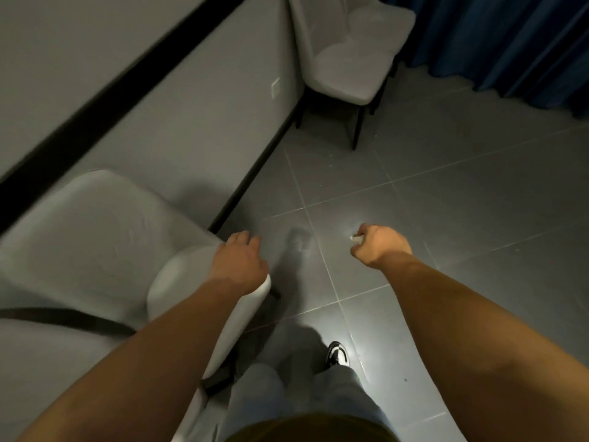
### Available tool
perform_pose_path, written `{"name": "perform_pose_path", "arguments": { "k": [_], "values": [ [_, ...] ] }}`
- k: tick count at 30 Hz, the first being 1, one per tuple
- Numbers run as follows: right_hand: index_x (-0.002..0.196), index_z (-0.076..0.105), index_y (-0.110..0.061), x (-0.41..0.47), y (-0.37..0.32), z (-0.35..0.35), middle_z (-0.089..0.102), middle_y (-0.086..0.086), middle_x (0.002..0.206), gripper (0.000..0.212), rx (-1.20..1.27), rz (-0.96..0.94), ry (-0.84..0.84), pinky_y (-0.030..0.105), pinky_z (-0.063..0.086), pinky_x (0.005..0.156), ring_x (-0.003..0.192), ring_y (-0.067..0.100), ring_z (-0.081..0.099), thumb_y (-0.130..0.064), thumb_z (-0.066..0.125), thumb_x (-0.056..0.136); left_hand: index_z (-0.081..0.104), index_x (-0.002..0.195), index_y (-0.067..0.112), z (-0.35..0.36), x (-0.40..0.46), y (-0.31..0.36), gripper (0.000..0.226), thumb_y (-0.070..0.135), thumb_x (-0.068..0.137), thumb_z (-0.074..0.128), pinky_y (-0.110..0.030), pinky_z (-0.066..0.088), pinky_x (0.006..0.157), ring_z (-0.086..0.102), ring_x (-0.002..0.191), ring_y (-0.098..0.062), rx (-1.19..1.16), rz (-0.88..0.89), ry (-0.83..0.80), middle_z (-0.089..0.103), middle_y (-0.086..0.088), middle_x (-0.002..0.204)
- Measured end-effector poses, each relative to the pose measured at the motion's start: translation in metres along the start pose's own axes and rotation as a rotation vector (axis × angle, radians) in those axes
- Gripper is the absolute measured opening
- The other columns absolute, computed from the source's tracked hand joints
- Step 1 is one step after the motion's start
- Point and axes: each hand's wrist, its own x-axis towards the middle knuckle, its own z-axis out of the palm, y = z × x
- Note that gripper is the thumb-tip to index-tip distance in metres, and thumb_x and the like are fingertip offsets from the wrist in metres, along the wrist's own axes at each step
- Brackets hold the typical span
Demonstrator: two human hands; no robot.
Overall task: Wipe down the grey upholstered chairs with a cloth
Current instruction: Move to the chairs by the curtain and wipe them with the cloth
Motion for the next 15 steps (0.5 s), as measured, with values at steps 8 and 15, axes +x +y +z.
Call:
{"name": "perform_pose_path", "arguments": {
  "k": [8,15],
  "values": [
    [0.112,0.06,-0.029,0.069,0.007,-0.047,0.065,0.003,0.109,0.039,0.008,-0.023,-0.003,0.029,0.042,0.074,0.096,0.028,0.062,-0.038,0.057,0.074,0.031,0.157,0.016,-0.037,0.076,0.007,0.065,0.043,0.1,0.047,-0.046,0.032,0.118,0.03,0.146,-0.032,-0.021,-0.11,-0.068,0.035,-0.011,0.158],
    [0.112,0.06,-0.027,0.17,-0.02,-0.096,0.065,0.004,0.106,0.037,-0.016,0.028,0.023,0.029,0.042,0.072,0.089,0.025,0.058,-0.039,0.058,0.076,0.037,0.152,0.015,-0.069,0.181,0.007,0.062,0.047,0.099,0.047,-0.046,0.035,0.112,0.032,0.143,-0.031,-0.023,-0.076,-0.129,0.038,-0.011,0.154]
  ]
}}
